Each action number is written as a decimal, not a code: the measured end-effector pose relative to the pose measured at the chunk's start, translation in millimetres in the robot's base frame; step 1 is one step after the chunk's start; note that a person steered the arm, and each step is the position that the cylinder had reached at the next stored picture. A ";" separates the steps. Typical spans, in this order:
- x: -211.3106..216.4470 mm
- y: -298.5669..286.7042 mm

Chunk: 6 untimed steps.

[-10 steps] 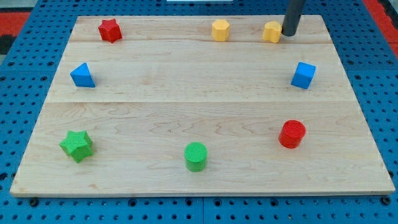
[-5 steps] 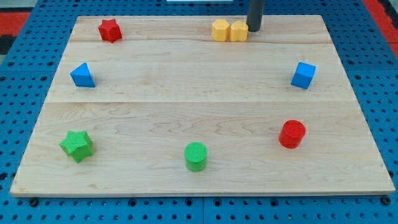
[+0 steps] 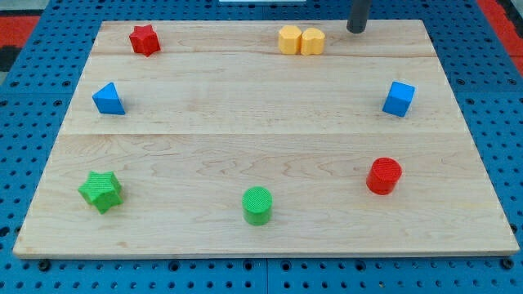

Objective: Move the yellow hexagon towards the red star

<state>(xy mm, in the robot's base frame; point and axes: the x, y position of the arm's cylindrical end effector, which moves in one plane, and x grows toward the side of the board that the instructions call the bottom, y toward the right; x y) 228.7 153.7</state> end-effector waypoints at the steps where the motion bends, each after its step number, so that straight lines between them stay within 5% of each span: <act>1: 9.9 -60.4; 2: 7.0 -145.4; 4: 1.1 -108.6; 5: -35.5 -101.4; 6: -34.9 -128.3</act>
